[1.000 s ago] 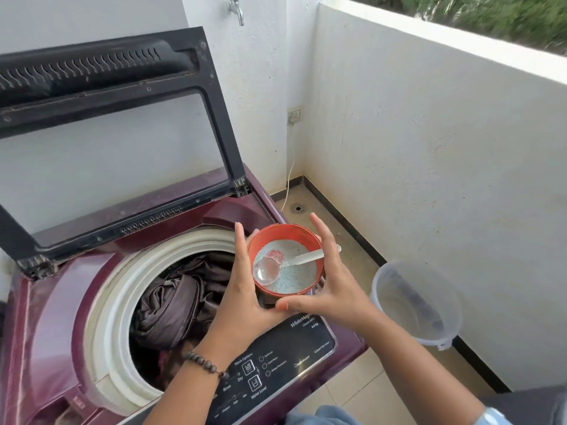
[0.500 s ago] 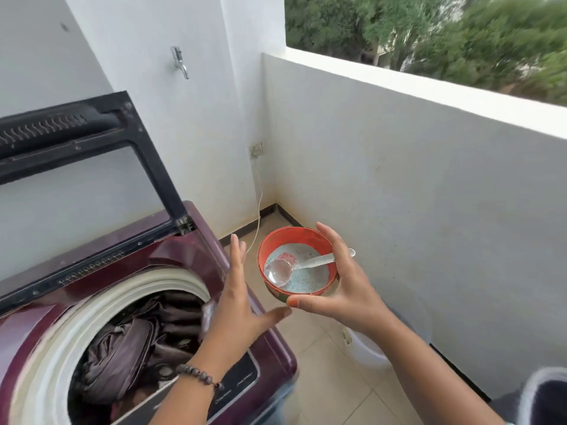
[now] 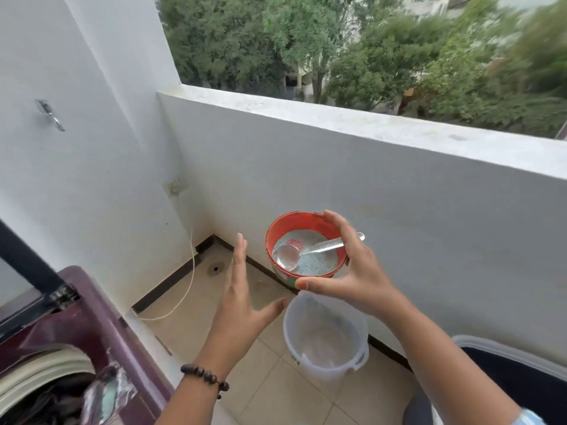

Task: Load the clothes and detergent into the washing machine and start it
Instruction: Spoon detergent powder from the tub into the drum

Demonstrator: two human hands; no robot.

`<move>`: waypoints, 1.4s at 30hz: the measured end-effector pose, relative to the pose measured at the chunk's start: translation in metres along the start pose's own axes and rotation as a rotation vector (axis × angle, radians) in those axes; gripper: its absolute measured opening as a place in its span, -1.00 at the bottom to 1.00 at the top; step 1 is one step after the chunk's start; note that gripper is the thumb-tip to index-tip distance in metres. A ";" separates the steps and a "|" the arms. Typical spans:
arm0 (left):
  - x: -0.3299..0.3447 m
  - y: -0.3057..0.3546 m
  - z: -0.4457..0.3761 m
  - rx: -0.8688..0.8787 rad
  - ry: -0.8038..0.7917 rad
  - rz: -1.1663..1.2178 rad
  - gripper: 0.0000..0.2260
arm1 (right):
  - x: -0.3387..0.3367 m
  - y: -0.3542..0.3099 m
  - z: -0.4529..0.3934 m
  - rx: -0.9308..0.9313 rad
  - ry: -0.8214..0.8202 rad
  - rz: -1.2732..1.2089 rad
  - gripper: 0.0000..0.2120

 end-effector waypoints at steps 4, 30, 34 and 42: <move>0.043 0.025 -0.021 0.062 -0.091 0.006 0.07 | -0.040 0.015 -0.013 0.033 0.091 0.056 0.07; 0.305 0.130 -0.278 0.489 -0.490 0.281 0.03 | -0.204 0.106 -0.199 0.245 0.700 0.349 -0.01; 0.318 0.135 -0.292 0.533 -0.531 0.312 0.03 | -0.210 0.108 -0.211 0.233 0.704 0.300 -0.03; 0.331 0.133 -0.319 0.535 -0.578 0.337 0.08 | -0.213 0.121 -0.237 0.263 0.686 0.387 0.07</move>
Point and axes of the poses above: each hand's wrist, its own z-axis away from the middle knuckle, its own x-axis out of the palm, y = z × x, the point moved 2 cm from there along -z, towards the middle knuckle, and after that the axes turned 14 degrees about y, right-handed, at the moved point
